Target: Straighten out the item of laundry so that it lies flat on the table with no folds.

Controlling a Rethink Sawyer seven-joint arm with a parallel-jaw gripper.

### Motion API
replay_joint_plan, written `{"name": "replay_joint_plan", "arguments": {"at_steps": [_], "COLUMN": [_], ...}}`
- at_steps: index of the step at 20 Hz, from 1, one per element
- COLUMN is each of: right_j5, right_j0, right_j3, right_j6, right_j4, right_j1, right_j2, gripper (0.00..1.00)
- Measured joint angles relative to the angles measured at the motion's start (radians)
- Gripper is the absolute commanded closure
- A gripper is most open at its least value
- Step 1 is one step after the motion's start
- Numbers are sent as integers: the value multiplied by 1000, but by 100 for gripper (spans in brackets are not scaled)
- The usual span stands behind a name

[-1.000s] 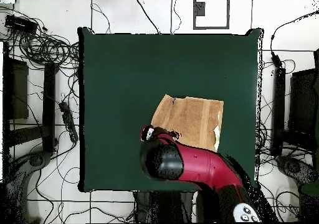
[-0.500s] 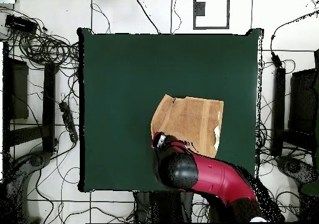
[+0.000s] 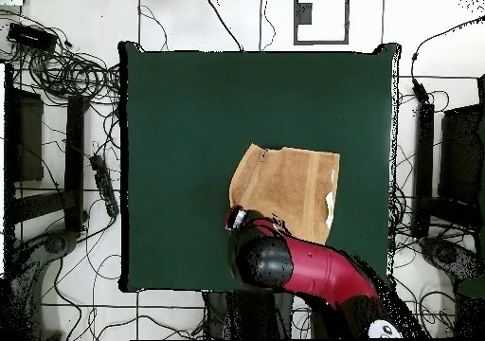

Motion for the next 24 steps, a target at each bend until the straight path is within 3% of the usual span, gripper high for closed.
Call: {"name": "replay_joint_plan", "arguments": {"at_steps": [12, 24], "right_j5": [-216, -256], "right_j0": [10, -5], "right_j3": [-1, -2], "right_j6": [0, 0], "right_j4": [-48, -88], "right_j1": [187, 342], "right_j2": [0, 0], "gripper": [0, 0]}}
